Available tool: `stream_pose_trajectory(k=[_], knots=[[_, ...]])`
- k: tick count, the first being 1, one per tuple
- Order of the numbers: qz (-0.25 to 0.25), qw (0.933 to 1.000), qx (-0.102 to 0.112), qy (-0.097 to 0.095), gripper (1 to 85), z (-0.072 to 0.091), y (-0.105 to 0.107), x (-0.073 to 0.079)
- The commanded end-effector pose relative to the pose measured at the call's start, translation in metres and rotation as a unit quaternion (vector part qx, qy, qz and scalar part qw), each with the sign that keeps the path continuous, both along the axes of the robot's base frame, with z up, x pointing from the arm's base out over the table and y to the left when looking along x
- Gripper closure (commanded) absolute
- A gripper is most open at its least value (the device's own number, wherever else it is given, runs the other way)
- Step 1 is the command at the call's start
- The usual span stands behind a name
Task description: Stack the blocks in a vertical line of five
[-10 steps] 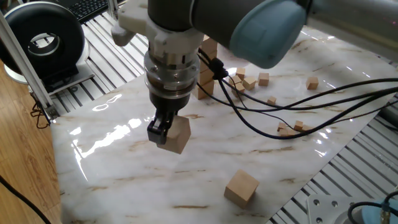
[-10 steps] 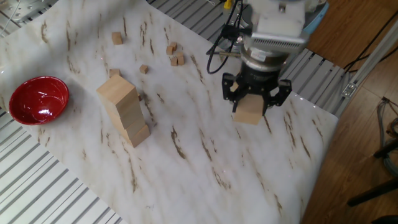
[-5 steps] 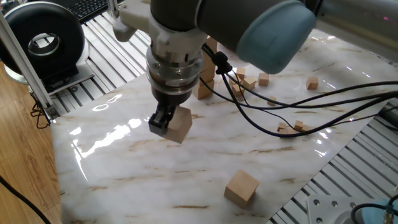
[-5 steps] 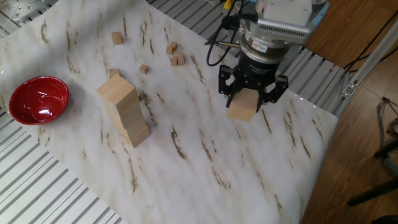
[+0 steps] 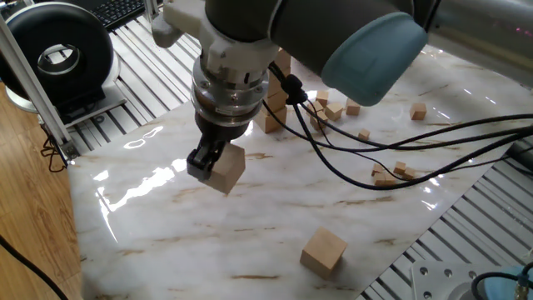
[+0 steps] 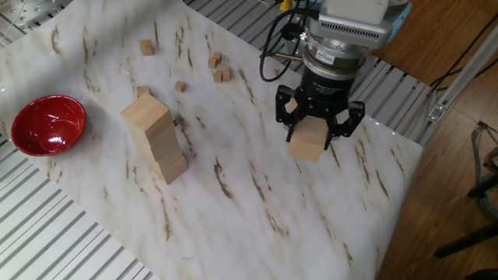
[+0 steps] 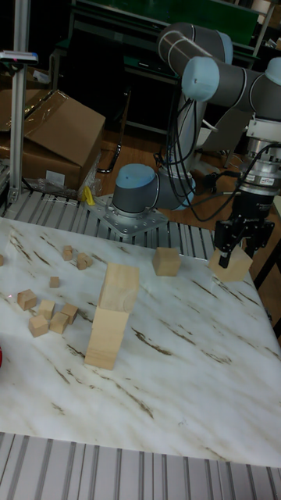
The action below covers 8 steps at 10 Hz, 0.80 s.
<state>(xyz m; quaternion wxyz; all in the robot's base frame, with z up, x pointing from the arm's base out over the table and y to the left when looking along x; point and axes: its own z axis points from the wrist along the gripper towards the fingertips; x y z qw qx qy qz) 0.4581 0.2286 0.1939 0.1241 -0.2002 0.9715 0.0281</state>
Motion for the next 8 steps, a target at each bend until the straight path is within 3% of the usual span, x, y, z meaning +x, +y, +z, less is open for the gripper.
stream_pose_trajectory(k=[1,4,7,8], knots=[[-0.005,0.9999,0.013,-0.003,44.0,0.003,0.005,0.002],[-0.011,0.9996,0.023,-0.006,45.0,0.004,0.010,0.004],[0.005,0.9999,0.002,-0.012,46.0,0.006,-0.006,0.010],[0.012,0.9999,-0.003,-0.001,46.0,0.014,-0.017,0.016]])
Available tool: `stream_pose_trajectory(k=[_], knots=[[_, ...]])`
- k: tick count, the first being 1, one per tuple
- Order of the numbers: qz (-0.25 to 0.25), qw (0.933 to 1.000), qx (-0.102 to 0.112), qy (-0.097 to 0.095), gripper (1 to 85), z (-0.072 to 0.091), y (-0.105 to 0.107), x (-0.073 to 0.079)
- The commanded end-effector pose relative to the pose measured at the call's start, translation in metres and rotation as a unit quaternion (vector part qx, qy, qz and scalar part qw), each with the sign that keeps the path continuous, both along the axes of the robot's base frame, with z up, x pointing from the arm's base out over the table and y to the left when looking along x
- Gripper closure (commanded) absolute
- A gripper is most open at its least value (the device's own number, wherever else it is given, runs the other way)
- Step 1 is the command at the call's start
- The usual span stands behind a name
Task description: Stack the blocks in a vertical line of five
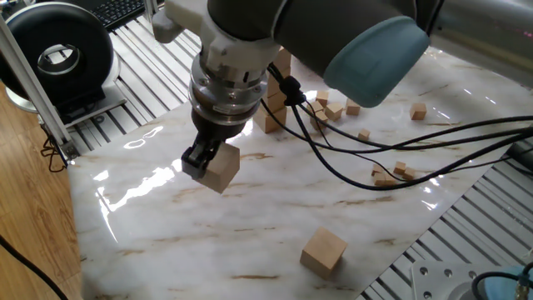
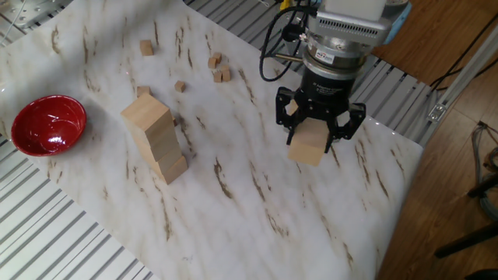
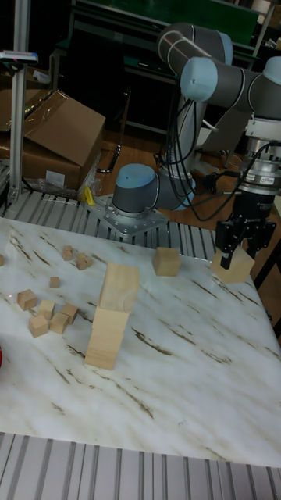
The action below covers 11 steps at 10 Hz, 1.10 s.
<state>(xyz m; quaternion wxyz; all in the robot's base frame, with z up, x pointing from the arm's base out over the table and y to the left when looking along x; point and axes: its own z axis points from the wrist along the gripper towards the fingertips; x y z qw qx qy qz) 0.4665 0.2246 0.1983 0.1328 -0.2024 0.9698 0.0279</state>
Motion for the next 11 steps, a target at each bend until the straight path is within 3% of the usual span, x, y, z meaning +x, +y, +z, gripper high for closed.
stream_pose_trajectory(k=[1,3,5,8,10,11], knots=[[0.013,0.9997,-0.005,0.020,46.0,0.022,-0.024,0.013],[0.054,0.9970,-0.041,0.037,46.0,0.043,-0.058,0.030],[0.092,0.9931,-0.053,0.049,46.0,0.057,-0.090,0.055],[0.154,0.9840,-0.078,0.045,45.7,0.057,-0.139,0.081],[0.186,0.9746,-0.120,0.033,46.3,0.053,-0.166,0.087],[0.185,0.9760,-0.111,0.030,45.7,0.051,-0.167,0.085]])
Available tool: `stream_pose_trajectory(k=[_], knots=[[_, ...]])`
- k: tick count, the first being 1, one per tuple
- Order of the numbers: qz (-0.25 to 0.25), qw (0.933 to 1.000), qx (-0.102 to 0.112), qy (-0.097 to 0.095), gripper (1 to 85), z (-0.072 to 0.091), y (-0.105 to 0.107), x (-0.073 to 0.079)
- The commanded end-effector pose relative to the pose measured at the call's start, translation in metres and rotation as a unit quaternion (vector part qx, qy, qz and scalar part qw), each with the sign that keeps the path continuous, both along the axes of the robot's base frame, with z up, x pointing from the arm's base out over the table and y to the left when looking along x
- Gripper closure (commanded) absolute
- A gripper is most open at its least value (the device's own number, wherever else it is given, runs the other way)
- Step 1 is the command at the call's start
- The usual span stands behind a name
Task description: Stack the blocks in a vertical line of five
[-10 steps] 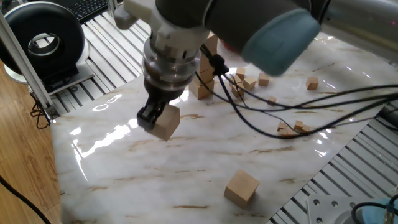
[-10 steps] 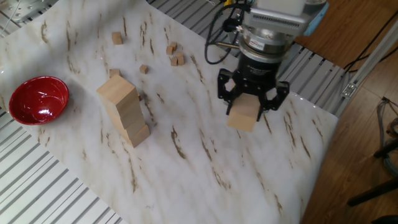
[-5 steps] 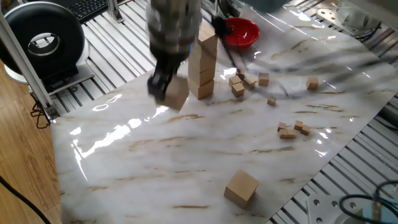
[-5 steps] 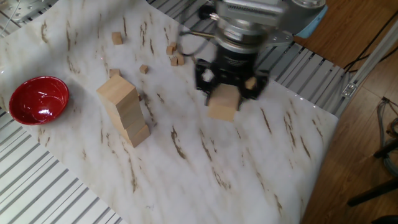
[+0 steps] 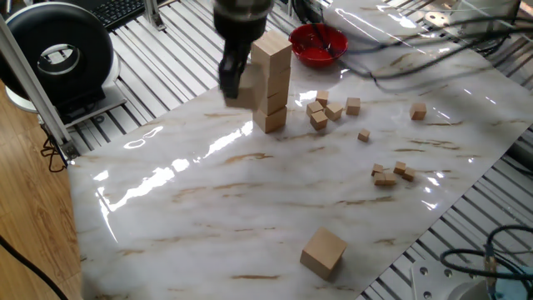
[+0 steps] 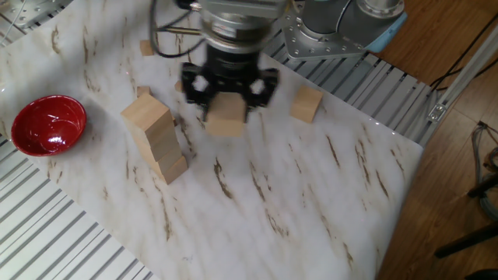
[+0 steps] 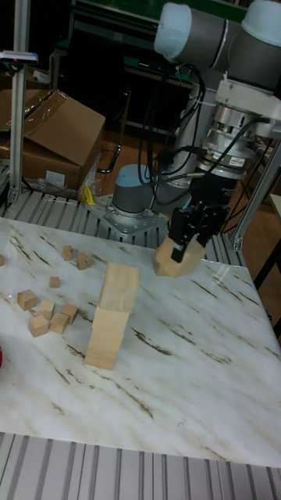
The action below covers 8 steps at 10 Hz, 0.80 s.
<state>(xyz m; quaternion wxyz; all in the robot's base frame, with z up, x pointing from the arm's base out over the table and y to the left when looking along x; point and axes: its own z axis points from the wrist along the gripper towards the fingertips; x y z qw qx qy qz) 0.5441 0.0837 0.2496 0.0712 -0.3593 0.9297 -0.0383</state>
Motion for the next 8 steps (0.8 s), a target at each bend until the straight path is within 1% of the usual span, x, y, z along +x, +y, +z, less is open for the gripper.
stream_pose_trajectory(k=[1,2,3,4,5,6,7,8], knots=[[0.020,0.9998,0.002,0.000,45.7,-0.002,-0.021,0.004],[0.000,0.9997,0.025,0.007,45.3,-0.002,-0.011,0.000],[-0.007,0.9994,0.030,0.016,44.7,-0.003,-0.009,-0.005],[-0.017,0.9994,0.017,0.023,44.3,-0.003,-0.016,-0.009],[-0.030,0.9993,0.018,0.011,44.7,-0.002,-0.017,-0.002],[-0.061,0.9970,0.049,0.003,44.7,-0.001,-0.004,0.003],[-0.084,0.9943,0.066,-0.009,44.7,0.000,0.003,0.009],[-0.092,0.9938,0.058,-0.026,45.3,0.002,-0.003,0.018]])
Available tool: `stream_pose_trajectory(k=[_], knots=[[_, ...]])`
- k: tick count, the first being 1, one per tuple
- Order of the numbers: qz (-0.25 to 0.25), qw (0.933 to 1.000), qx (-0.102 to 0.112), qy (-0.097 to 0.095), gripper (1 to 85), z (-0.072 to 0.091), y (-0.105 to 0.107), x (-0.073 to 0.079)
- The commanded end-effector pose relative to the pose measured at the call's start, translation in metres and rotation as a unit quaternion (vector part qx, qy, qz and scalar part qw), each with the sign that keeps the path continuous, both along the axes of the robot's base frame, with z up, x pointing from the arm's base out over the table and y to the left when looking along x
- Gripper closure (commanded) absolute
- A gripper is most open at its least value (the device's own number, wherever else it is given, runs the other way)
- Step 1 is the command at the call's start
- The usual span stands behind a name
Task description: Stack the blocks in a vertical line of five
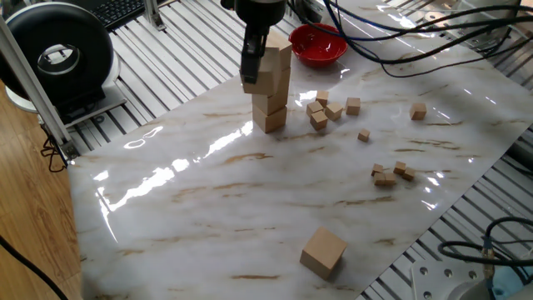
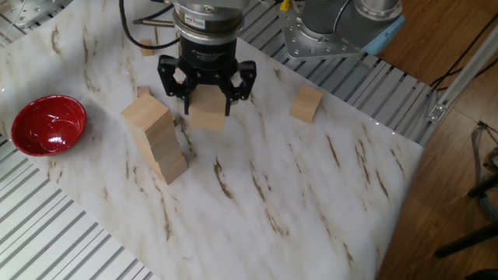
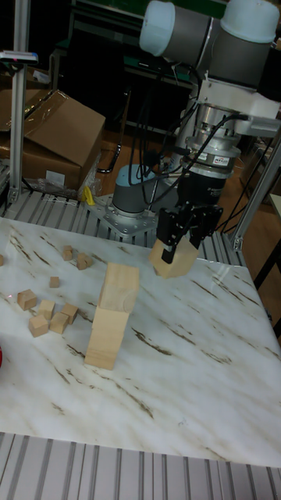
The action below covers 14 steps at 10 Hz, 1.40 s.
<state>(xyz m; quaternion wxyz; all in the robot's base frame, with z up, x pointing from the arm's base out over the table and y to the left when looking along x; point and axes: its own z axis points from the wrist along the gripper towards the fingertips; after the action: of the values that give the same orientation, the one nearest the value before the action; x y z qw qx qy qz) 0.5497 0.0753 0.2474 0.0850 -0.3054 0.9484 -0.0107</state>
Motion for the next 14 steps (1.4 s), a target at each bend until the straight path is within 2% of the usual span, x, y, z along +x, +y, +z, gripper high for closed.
stream_pose_trajectory(k=[1,2,4,7,9,11,12,13,14], knots=[[-0.056,0.9975,0.020,-0.038,46.0,0.006,0.002,0.020],[-0.053,0.9974,0.013,-0.047,46.3,0.007,-0.001,0.025],[-0.047,0.9972,0.018,-0.055,46.0,0.008,0.002,0.029],[-0.051,0.9970,0.030,-0.050,46.0,0.008,0.007,0.027],[-0.037,0.9980,0.008,-0.052,46.3,0.011,-0.006,0.033],[-0.025,0.9990,0.003,-0.037,46.7,0.019,-0.015,0.040],[-0.025,0.9992,0.010,-0.030,46.3,0.027,-0.013,0.041],[-0.017,0.9996,0.005,-0.023,46.3,0.038,-0.011,0.041],[-0.001,0.9999,-0.012,-0.010,46.3,0.051,-0.015,0.043]])
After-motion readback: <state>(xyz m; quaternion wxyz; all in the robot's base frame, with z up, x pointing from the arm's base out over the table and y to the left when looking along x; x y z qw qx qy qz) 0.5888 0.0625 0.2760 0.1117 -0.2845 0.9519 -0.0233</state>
